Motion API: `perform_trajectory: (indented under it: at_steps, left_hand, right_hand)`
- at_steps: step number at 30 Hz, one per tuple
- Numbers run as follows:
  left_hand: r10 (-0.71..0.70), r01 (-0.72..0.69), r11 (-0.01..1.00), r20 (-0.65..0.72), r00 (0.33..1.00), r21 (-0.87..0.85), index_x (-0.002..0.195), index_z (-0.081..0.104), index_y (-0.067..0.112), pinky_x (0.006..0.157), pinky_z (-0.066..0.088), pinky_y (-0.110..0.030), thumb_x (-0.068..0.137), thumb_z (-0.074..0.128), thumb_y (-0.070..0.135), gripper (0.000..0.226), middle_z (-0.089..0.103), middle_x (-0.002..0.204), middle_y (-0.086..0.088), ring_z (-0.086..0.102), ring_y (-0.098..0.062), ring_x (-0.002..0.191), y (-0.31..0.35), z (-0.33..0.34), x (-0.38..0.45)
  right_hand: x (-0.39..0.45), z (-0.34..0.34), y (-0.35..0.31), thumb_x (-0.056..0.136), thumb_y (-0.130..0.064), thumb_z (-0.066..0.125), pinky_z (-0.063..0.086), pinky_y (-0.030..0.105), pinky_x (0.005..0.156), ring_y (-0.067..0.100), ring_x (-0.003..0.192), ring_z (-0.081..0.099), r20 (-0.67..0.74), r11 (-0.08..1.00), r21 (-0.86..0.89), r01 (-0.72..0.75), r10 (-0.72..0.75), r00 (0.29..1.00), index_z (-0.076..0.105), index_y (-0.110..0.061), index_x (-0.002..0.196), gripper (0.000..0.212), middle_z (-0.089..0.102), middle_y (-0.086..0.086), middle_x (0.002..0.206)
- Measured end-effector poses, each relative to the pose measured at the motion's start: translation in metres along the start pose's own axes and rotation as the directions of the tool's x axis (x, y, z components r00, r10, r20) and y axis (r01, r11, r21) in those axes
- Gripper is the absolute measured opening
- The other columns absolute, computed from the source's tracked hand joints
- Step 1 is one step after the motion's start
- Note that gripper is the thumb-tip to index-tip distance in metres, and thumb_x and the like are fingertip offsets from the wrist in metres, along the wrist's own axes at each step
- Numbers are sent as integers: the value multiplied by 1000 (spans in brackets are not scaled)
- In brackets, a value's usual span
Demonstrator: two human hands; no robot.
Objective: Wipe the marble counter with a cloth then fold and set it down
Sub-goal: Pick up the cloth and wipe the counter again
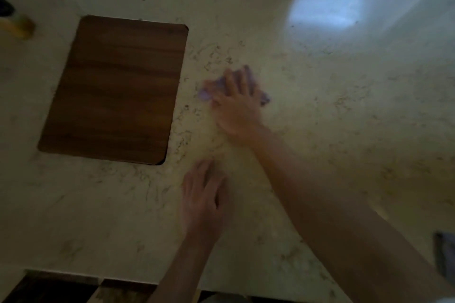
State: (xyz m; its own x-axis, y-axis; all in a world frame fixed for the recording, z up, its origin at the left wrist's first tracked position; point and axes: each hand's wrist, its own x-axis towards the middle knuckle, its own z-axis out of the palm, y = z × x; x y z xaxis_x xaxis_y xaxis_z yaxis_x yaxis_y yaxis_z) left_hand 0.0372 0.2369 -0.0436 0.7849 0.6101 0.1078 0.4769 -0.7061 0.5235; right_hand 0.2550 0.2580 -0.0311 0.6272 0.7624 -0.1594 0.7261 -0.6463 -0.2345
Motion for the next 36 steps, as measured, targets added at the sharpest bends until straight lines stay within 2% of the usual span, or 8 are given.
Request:
perform_trajectory:
  at_steps: [5, 8, 12, 17, 25, 30, 33, 36]
  left_hand:
    - [272, -269, 947, -7, 962, -177, 88, 73, -1, 100, 42, -32, 88, 56, 7, 19, 66, 109, -15, 62, -32, 102, 15, -27, -45]
    - [254, -262, 954, -70, 965, -147, 90, 76, 1, 95, 46, -37, 90, 52, 7, 25, 70, 104, -17, 63, -33, 96, 8, -45, -62]
    - [206, -206, 978, 132, 970, -14, 129, 58, 11, 109, 32, -45, 93, 46, 20, 39, 53, 138, -19, 48, -37, 129, 22, -15, -45]
    - [139, -222, 949, 331, 933, 226, 142, 50, 18, 112, 29, -57, 97, 38, 38, 51, 39, 154, -19, 37, -40, 141, 40, 15, -35]
    - [126, -217, 916, 274, 954, 336, 138, 58, 14, 110, 29, -54, 89, 43, 36, 55, 45, 150, -20, 40, -40, 138, 46, 16, -36]
    - [31, -101, 944, 222, 975, 313, 137, 57, 13, 111, 27, -55, 91, 39, 35, 54, 42, 151, -20, 34, -40, 141, 59, 20, -38]
    - [-64, 7, 970, 227, 972, 242, 145, 46, 17, 114, 24, -57, 92, 36, 39, 57, 38, 154, -21, 29, -39, 144, 95, 37, -31]
    - [-17, -55, 969, 292, 956, 239, 151, 36, 23, 116, 19, -55, 96, 32, 43, 59, 32, 160, -16, 24, -38, 149, 131, 62, -23]
  right_hand:
    - [-80, 35, -38, 102, -50, 43, 5, 63, 121, 36, 155, -6, 107, 828, -58, 558, -551, 828, 26, -52, 152, 52, 9, 5, 170]
    - [-147, 41, -2, 102, -54, 35, 13, 57, 122, 30, 157, 2, 168, 758, -56, 650, -634, 755, 34, -51, 149, 47, 20, -2, 168]
    - [-191, 21, 133, 103, -52, 33, 37, 53, 111, 32, 151, 26, 23, 966, -213, 144, -142, 990, 38, -40, 150, 49, 38, 3, 161]
    - [-159, -21, 223, 100, -58, 11, 21, 63, 118, 43, 152, 14, -98, 849, -57, -525, 518, 849, 26, -36, 156, 63, 21, 13, 166]
    - [-202, 26, 93, 101, -51, 40, 20, 56, 118, 33, 153, 21, -112, 1000, -8, -25, 24, 993, 46, -44, 145, 44, 36, 0, 162]
    - [-278, 2, 236, 101, -42, 36, 27, 58, 117, 38, 150, 19, -114, 932, -106, -348, 336, 935, 39, -30, 150, 51, 29, 11, 161]
    - [-248, -24, 285, 104, -48, 18, 8, 60, 122, 37, 155, -7, -72, 764, 30, -645, 645, 761, 11, -40, 158, 56, 1, 8, 170]
    - [-232, -10, 229, 104, -46, 26, 4, 60, 121, 40, 154, -5, -55, 845, 55, -531, 534, 844, 21, -38, 157, 54, 8, 11, 169]
